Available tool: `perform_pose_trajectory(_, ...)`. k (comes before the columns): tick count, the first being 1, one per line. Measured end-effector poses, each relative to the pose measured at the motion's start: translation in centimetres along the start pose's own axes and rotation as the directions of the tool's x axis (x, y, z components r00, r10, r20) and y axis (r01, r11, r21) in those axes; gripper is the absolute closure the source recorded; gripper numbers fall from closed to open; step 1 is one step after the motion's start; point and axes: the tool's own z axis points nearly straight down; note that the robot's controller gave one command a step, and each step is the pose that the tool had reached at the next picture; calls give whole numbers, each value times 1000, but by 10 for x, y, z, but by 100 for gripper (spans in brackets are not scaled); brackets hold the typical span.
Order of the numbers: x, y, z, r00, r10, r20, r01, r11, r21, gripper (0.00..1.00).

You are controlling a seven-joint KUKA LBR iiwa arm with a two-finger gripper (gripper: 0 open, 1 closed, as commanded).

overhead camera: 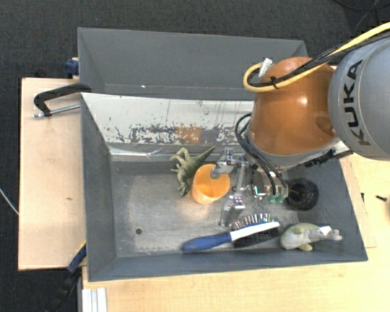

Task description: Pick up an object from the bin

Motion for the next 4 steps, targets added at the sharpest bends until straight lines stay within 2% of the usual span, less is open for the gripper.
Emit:
perform_pose_trajectory(1,-2,-1,-4,1000,2,9,-2,1000,-1,100)
perform_pose_trajectory(2,-2,-1,-4,1000,2,9,-2,1000,-1,0)
perform_pose_trajectory(3,-43,-13,131,999,-41,18,41,999,-1,0)
perform_pose_trajectory(4,-45,-12,128,999,-40,25,40,999,-3,100)
